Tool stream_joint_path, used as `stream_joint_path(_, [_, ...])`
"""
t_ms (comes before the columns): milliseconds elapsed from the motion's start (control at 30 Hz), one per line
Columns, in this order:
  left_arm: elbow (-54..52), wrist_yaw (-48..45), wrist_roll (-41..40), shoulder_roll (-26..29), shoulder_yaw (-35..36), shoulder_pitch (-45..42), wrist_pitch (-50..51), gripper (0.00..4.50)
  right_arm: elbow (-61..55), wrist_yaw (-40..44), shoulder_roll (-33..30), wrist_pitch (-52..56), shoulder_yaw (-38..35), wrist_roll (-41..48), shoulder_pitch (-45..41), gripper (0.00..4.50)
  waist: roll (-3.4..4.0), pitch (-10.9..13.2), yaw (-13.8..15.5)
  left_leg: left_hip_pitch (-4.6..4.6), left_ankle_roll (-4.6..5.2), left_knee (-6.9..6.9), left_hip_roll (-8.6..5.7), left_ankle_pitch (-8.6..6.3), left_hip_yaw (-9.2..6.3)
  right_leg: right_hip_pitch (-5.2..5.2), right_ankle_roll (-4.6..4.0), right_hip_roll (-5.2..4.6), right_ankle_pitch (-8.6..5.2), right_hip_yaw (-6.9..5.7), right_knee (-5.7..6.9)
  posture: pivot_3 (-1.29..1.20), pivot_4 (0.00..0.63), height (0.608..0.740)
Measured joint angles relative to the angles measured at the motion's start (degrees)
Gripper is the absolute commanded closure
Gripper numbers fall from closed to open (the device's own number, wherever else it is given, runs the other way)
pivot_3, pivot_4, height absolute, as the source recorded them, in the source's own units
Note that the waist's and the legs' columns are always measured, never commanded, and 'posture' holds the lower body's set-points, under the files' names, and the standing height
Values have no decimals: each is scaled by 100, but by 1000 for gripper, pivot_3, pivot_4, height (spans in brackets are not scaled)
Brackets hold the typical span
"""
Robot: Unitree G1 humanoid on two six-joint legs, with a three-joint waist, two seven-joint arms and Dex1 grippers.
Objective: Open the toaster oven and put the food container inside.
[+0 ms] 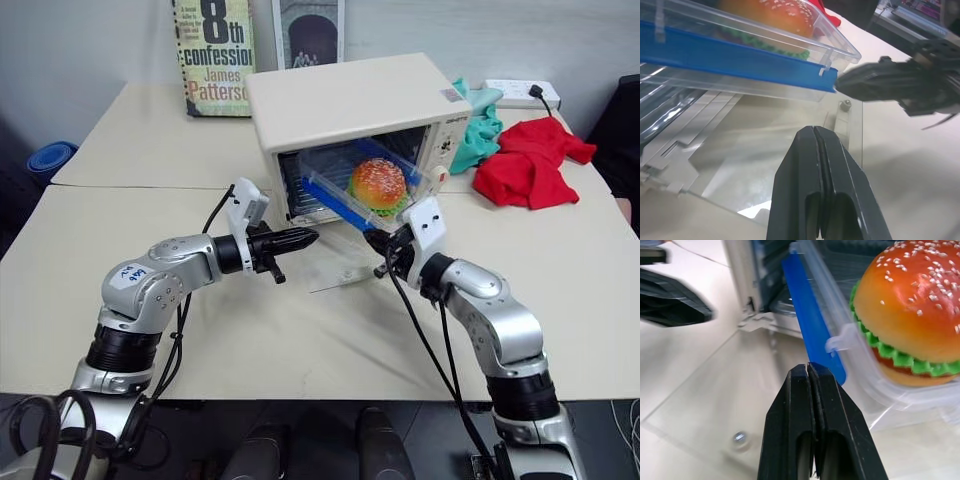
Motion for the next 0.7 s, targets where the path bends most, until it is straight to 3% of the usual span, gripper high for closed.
stream_joint_path(467, [138,-738,99,19,-105,-219,-69,4500,-10,208,-870,223,-834,53,498,4435,0,0,6,2,1,-1,2,-1,2,2,-1,3,-1,2,-4,0,150,740])
stream_joint_path(700, [112,-838,134,20,-116,-226,-113,4500,1720,-182,-425,-416,-693,-630,-681,4435,1,0,-43,6,2,-2,5,1,8,-1,-2,5,-1,7,4,0,150,740])
